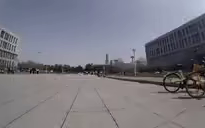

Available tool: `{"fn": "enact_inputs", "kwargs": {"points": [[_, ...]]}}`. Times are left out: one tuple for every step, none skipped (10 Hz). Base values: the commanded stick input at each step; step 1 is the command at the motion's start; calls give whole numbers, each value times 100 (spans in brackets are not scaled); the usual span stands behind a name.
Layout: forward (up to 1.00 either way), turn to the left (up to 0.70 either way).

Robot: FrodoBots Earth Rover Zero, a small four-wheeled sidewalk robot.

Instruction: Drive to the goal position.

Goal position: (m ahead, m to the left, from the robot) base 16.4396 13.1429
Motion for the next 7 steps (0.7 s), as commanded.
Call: {"fn": "enact_inputs", "kwargs": {"points": [[100,39],[100,28],[100,0],[100,0],[100,0],[100,0],[100,0]]}}
